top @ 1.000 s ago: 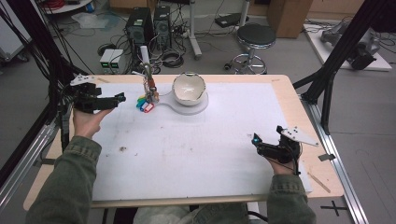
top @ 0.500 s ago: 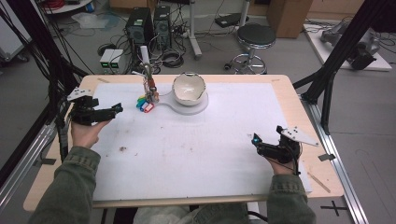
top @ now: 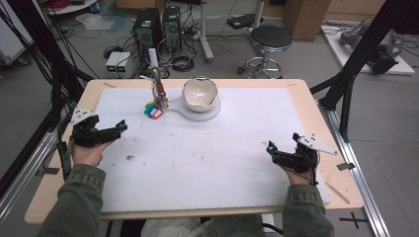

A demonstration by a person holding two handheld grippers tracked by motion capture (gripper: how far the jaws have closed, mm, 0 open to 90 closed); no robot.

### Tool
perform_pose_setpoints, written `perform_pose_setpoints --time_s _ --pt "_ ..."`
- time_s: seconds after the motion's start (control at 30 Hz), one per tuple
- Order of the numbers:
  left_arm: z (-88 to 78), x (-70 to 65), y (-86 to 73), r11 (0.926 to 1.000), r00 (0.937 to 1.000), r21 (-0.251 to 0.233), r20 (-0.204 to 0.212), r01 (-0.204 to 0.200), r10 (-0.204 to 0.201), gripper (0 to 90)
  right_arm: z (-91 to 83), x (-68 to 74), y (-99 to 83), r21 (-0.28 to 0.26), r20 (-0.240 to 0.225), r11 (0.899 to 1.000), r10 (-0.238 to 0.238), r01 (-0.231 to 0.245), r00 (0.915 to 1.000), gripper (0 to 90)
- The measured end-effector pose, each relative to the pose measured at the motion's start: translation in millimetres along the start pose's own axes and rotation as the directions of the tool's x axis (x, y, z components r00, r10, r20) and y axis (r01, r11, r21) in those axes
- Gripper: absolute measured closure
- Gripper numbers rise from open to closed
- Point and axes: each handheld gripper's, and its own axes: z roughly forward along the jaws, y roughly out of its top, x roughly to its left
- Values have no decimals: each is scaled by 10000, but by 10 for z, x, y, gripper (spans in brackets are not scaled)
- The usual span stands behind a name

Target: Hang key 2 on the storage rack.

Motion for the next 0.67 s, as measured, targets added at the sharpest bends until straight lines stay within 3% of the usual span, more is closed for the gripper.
perform_pose_setpoints --time_s 0.13,0.33,0.4,0.43,0.47,0.57,0.67 --pt "-50 -5 -104 10000 9999 -30 118 57 -56 17 2 2 0 20 10 10000 24 -24 10000 8" --pt "-141 27 -230 9997 9998 -104 -34 220 -220 17 -1 -2 -1 20 -14 10000 67 -67 10000 8" --pt "-178 48 -305 9980 9987 -403 -146 485 -491 17 -1 -2 -1 7 -29 10000 63 -63 10000 8" --pt "-179 60 -330 9980 9982 -265 -163 573 -577 17 0 -3 0 2 -43 10000 76 -76 10000 8" --pt "-185 75 -348 9983 9981 -64 -161 587 -588 17 2 -5 2 -32 -42 9999 101 -101 9999 8" --pt "-219 89 -367 9967 9969 -263 -168 765 -770 17 -6 -9 4 -56 -65 9999 161 -162 9998 8" --pt "-226 83 -373 9971 9975 -340 -130 683 -688 17 -9 -14 5 -104 -59 9998 151 -152 9999 8"
